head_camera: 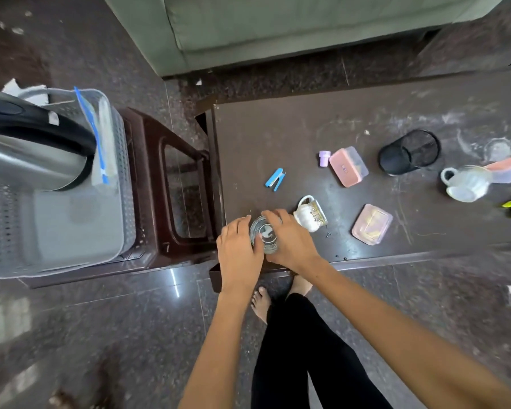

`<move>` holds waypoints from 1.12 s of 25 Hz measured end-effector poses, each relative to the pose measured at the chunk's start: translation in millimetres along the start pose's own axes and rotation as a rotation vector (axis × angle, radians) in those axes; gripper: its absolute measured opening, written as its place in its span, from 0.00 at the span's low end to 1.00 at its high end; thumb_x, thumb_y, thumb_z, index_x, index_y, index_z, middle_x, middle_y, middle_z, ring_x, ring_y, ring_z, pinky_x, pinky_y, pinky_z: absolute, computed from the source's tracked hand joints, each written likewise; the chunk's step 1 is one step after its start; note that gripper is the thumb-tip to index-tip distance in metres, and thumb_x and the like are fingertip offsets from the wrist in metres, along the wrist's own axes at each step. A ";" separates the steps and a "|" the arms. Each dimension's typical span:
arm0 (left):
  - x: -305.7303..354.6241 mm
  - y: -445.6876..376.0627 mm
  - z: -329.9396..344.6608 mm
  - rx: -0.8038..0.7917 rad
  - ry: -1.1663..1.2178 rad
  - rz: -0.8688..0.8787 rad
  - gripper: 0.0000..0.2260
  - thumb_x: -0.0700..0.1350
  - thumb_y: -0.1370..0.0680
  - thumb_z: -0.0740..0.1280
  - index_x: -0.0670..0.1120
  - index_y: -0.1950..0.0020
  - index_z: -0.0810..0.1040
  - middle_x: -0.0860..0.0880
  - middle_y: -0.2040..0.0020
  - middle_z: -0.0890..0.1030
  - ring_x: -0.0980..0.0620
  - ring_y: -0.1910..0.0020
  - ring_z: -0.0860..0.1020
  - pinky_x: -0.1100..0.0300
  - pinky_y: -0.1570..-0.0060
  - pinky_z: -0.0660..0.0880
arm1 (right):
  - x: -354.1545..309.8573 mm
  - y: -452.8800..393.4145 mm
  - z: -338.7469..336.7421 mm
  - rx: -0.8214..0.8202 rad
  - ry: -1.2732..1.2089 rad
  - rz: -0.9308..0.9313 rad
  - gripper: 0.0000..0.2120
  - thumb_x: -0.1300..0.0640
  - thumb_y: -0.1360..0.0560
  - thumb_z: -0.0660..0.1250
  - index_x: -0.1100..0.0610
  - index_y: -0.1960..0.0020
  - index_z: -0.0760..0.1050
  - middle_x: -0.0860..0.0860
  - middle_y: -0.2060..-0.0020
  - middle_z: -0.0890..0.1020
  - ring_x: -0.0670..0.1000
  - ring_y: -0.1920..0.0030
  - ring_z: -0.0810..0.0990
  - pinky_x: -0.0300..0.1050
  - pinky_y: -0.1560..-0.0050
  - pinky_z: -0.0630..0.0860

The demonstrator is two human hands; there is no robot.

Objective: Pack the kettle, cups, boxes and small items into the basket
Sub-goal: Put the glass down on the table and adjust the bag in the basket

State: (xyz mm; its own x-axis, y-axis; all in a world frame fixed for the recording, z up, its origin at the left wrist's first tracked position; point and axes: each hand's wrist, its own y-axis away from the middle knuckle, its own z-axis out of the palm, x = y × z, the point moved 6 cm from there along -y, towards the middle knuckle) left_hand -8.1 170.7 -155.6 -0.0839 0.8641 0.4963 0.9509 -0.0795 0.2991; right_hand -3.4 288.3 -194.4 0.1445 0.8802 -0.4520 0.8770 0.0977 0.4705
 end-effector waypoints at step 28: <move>322.0 -27.5 120.7 -0.027 0.251 0.258 0.15 0.44 0.23 0.63 0.43 0.38 0.75 0.46 0.40 0.78 0.47 0.40 0.73 0.53 0.39 0.69 | 281.0 120.3 -235.4 0.325 -0.165 0.328 0.40 0.50 0.44 0.75 0.48 0.34 0.65 0.48 0.39 0.73 0.55 0.47 0.79 0.50 0.54 0.79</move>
State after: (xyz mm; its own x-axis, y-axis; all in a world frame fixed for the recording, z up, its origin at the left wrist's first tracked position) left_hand -25.3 511.1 -102.3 0.0847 0.6653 0.7418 0.9422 -0.2956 0.1575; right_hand 34.7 656.7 -86.4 0.4847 0.7525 -0.4459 0.8670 -0.3456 0.3591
